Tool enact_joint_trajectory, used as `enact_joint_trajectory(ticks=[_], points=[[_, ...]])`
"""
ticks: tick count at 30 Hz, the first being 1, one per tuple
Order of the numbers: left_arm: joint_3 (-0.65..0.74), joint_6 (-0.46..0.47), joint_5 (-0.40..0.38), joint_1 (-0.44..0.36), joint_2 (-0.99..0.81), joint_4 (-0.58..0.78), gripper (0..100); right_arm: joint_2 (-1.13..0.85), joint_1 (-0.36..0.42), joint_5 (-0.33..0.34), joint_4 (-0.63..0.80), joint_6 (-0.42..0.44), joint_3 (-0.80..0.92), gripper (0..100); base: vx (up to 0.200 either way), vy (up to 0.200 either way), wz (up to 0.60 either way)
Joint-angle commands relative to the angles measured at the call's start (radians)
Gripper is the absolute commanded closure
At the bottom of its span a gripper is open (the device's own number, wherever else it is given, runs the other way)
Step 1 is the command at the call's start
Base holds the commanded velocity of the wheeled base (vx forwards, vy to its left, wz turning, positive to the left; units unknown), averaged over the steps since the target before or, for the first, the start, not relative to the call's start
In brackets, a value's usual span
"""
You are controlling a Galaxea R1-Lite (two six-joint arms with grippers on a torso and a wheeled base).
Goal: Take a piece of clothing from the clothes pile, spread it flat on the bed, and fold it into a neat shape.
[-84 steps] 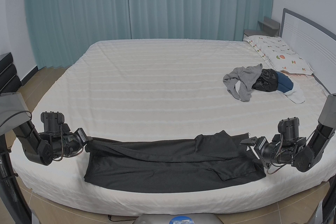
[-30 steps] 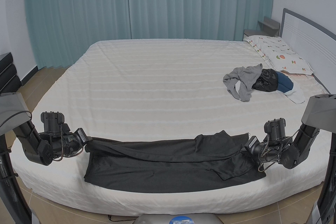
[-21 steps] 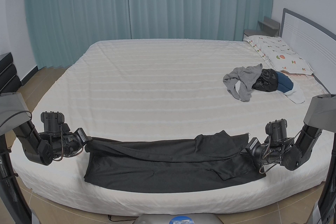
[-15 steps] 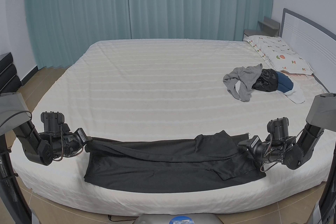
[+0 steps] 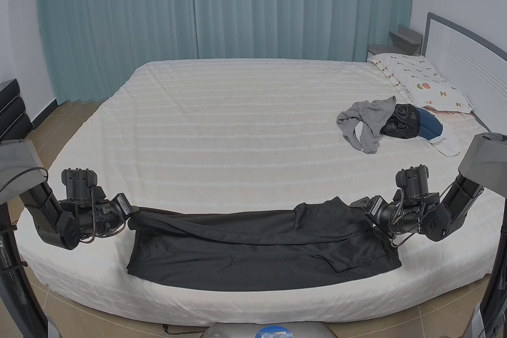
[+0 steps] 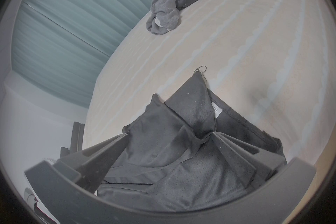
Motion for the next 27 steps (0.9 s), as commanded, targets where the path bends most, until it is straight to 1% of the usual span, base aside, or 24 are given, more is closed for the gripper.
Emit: enact_joint_trajectory(ticks=[1, 8, 9, 13, 20, 27], points=[[0.000, 0.000, 0.000, 0.001, 0.002, 0.000, 100, 0.049, -0.003, 0.000, -0.002, -0.008, -0.012, 0, 0.000, 0.000, 0.00], [0.000, 0.000, 0.000, 0.001, -0.002, 0.000, 100, 0.096, -0.006, -0.001, -0.002, -0.049, -0.062, 0, 0.000, 0.000, 0.00], [0.000, 0.002, 0.000, 0.001, -0.002, 0.000, 100, 0.098, -0.006, -0.001, -0.002, -0.060, -0.068, 100, 0.000, 0.000, 0.00], [0.000, 0.003, 0.000, 0.001, -0.001, 0.000, 100, 0.095, -0.008, -0.001, -0.001, -0.102, -0.070, 100, 0.000, 0.000, 0.00], [0.001, 0.005, 0.000, 0.001, -0.004, 0.000, 100, 0.084, -0.006, -0.003, -0.004, -0.145, -0.059, 100, 0.000, 0.000, 0.00], [0.000, 0.005, 0.002, 0.001, -0.005, 0.000, 100, 0.049, -0.023, -0.003, -0.010, -0.128, -0.071, 100, 0.000, 0.000, 0.00]])
